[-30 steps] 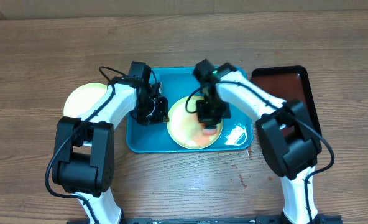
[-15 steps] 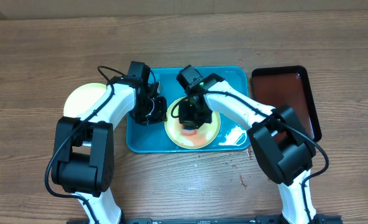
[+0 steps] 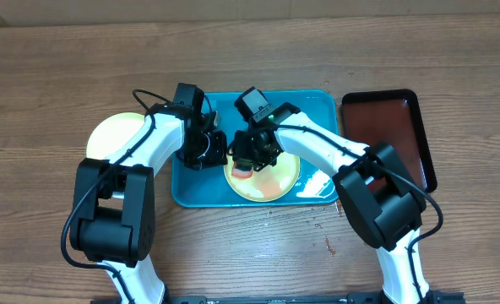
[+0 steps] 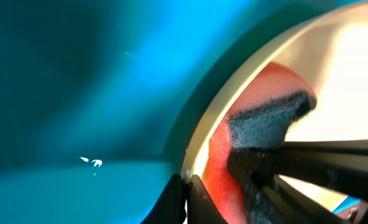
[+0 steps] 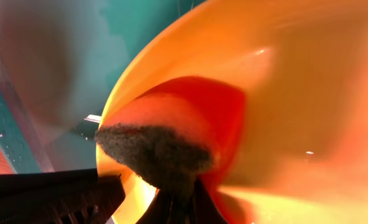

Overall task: Clean dirty plates on tray and stack at the side
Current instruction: 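Keep scrubbing the yellow plate with the right gripper's sponge in circles, then lift the sponge away to the right with the right gripper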

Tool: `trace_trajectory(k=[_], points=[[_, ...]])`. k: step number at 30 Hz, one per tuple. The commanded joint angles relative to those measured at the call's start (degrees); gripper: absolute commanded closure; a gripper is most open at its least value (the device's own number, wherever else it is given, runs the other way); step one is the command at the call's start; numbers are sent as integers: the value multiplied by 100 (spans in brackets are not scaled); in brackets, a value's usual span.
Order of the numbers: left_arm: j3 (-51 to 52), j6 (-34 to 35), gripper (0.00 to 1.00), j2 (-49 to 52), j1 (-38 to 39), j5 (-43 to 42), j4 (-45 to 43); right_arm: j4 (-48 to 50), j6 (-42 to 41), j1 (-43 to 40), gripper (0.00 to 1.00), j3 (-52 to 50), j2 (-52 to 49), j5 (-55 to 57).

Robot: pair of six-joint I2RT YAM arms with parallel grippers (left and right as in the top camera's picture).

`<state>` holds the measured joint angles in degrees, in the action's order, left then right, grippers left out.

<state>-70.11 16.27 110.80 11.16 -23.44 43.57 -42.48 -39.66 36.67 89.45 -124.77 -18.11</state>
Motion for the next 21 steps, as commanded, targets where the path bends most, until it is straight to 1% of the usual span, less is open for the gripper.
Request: trace_trajectory(k=[1,4,9,13,16,17,19,21], points=[[-22,-111,96,46,85,-94,-35,-22,232,-376,96,-120,254,616],[-28,-120,96,44,85,20,-83,-291,466,-610,96,-120,809,881],[-28,-424,95,46,114,308,-166,-796,831,-1088,96,-118,1801,973],[-26,-549,81,46,208,306,-278,-1134,868,-1482,96,-120,2269,973],[-17,-691,66,46,354,308,-417,-1333,870,-1626,95,-120,2332,970],[-11,-693,63,46,409,326,-468,-1399,922,-1650,95,-122,2328,962],[-11,-688,62,46,505,426,-511,-1491,1043,-1650,95,-122,2306,953],[-11,-688,66,46,584,562,-529,-1534,1113,-1650,95,-122,2304,955]])
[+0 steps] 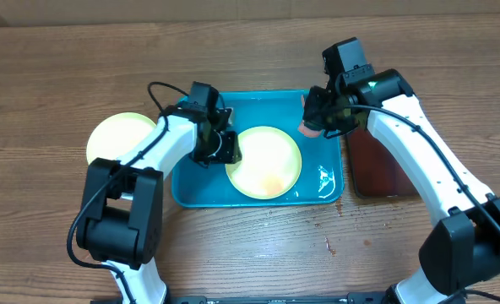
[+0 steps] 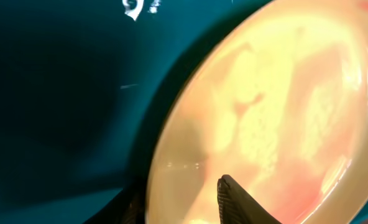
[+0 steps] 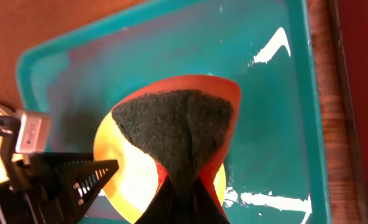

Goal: Clean dirty plates on tray and stack at the side

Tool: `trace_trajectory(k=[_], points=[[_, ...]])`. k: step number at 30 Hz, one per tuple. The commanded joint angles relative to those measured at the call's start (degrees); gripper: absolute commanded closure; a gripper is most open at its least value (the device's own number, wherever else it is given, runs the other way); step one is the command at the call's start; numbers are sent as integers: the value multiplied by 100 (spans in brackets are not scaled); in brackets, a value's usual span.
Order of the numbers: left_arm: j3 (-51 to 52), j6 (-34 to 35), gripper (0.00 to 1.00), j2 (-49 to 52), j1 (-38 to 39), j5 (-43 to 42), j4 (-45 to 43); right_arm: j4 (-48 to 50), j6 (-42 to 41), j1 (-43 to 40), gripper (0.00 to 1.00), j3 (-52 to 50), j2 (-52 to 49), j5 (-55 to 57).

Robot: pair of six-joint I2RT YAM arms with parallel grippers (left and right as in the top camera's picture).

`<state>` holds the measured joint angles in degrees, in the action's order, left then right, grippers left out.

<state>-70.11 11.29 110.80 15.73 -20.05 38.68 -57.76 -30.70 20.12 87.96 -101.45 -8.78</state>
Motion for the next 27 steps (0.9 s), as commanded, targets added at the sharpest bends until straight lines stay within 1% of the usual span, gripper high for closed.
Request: trace_trajectory(k=[1,2,4,5,14,18,23,27], points=[[-11,-192,70,46,164,271,-39,-11,229,4,95,26,-28,22],[-11,-195,74,46,192,278,-33,-11,227,4,94,26,-28,22],[-9,-190,91,46,229,315,-7,-11,227,4,92,26,-28,20],[-9,-188,96,46,243,374,7,-13,227,4,91,26,-28,22],[-48,-197,96,13,197,568,37,-149,229,4,89,26,-28,37],[-352,-278,96,-197,26,614,396,-192,254,4,88,26,-28,44],[-868,-275,96,-831,-55,1493,918,-243,249,4,88,26,-28,66],[-1054,-273,96,-1449,63,2413,1038,-267,249,4,87,26,-28,127]])
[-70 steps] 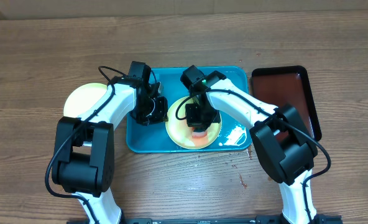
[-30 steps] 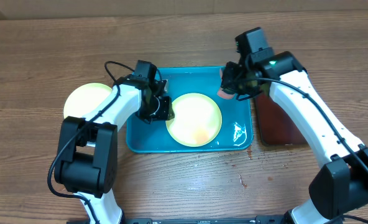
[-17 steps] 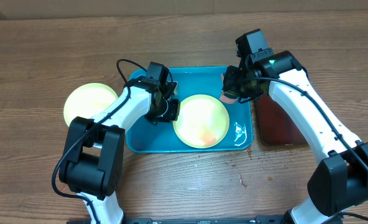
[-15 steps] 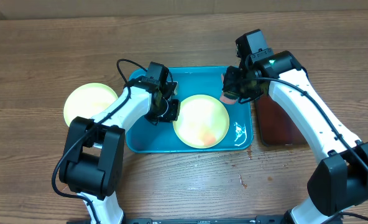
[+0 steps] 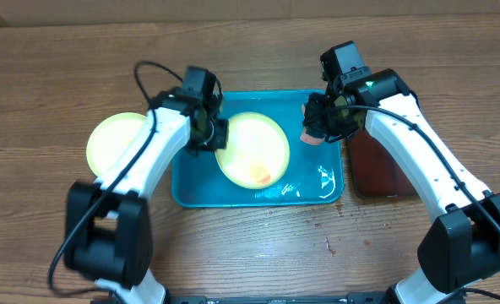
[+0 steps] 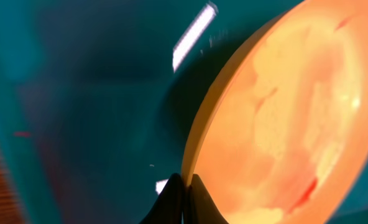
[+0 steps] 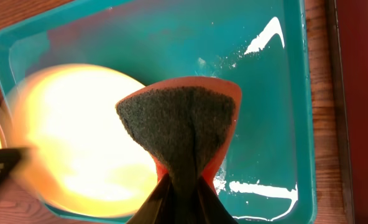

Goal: Clean dirty plates on tray and stack at the side

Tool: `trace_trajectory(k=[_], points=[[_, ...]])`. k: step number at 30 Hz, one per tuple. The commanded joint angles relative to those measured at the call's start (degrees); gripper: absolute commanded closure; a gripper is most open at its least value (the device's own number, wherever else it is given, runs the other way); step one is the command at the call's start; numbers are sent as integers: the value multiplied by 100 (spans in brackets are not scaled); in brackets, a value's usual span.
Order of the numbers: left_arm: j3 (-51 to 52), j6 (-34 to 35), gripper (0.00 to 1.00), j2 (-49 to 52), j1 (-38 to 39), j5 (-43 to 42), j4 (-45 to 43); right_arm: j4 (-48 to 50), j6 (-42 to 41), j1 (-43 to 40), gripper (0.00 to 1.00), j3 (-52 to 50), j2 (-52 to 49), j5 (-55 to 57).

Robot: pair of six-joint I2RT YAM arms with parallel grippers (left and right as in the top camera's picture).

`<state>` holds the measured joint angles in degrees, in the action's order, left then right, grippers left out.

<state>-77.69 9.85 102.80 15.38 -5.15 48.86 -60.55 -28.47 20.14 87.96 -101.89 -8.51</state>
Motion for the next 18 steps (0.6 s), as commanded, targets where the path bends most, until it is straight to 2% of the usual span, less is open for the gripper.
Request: trace_trajectory(k=[1,7,11,18], points=[[-295,-129,96,-774,146,1145,20,13,28,2,87,26,15,103],[-295,-76,96,-1231,603,2815,109,17,28,2,86,26,15,103],[-293,232,96,-1226,1049,4148,317,15,26,2,86,26,15,136],[-293,756,96,-1226,1582,5379,518,13,26,2,86,24,15,144]])
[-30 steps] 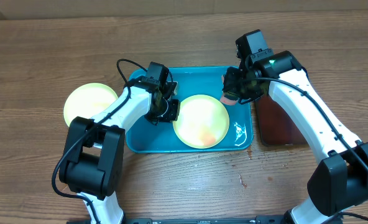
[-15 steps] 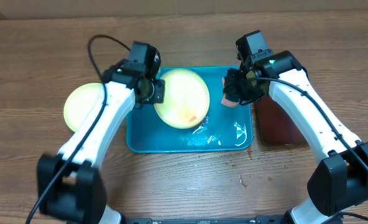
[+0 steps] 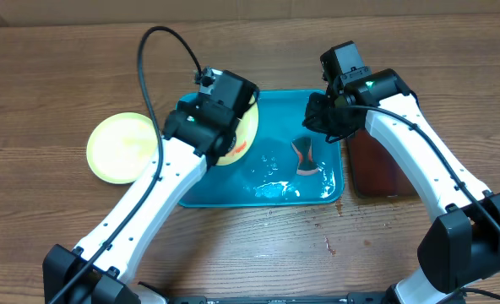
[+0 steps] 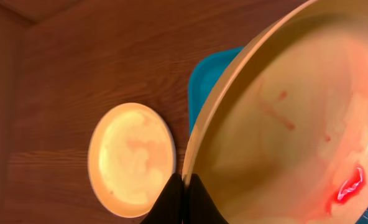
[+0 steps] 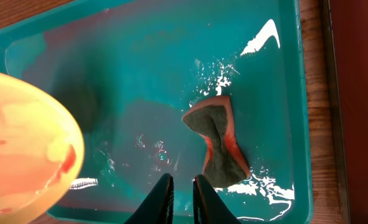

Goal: Clean dirty plates on tray and stack at the side

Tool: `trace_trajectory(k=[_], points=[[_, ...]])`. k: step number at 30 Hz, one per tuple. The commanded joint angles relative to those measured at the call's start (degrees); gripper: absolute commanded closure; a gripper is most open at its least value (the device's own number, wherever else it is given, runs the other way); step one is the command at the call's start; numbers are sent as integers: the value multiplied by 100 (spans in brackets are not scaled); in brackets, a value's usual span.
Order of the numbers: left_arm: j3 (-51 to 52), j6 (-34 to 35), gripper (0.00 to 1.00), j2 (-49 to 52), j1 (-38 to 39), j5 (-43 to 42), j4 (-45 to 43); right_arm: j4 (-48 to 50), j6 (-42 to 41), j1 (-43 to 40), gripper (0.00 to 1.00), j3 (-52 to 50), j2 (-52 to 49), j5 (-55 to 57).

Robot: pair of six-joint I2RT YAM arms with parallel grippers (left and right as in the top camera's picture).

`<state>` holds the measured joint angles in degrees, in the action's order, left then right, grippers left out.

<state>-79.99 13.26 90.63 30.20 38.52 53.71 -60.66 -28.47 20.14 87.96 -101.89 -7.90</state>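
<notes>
My left gripper [image 4: 185,190] is shut on the rim of a yellow plate [image 4: 296,124] and holds it tilted in the air over the left end of the teal tray [image 3: 275,190]. The plate [image 3: 243,133] still shows a red smear. A second yellow plate [image 3: 119,148] lies flat on the table left of the tray. The orange sponge [image 5: 215,140] with its dark scrub side lies wet in the tray's right half. My right gripper [image 5: 183,199] hangs above the tray, open, with nothing between its fingers.
A dark red tray [image 3: 389,156] lies on the table right of the teal tray, under my right arm. Water glints in the teal tray [image 5: 59,56]. The left arm's black cable [image 3: 161,42] loops over the table's far left.
The right gripper has let go of the sponge, which now lies in the tray. The left gripper has the plate higher, more tilted and further left than before.
At first the right gripper pressed the sponge on the plate in the tray, with the left gripper at the plate's rim. Then the right gripper held the sponge over the tray's right side. The left then tilted the plate up; now it is lifted and the sponge dropped.
</notes>
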Motion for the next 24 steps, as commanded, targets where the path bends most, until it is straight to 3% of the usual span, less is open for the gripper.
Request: trace_trajectory(k=[1,5,13,19,24], points=[[-63,463,96,-9,120,1084,48,20,26,2,86,22,13,83],[-63,479,96,-9,133,1204,70,9,26,2,84,22,13,83],[-63,525,96,-9,133,1816,175,103,101,4,70,-278,-24,81],[-63,791,96,-11,133,2092,173,638,896,15,54,-909,-85,17],[-63,909,96,-11,133,2170,153,1108,1233,15,53,-1443,-111,11]])
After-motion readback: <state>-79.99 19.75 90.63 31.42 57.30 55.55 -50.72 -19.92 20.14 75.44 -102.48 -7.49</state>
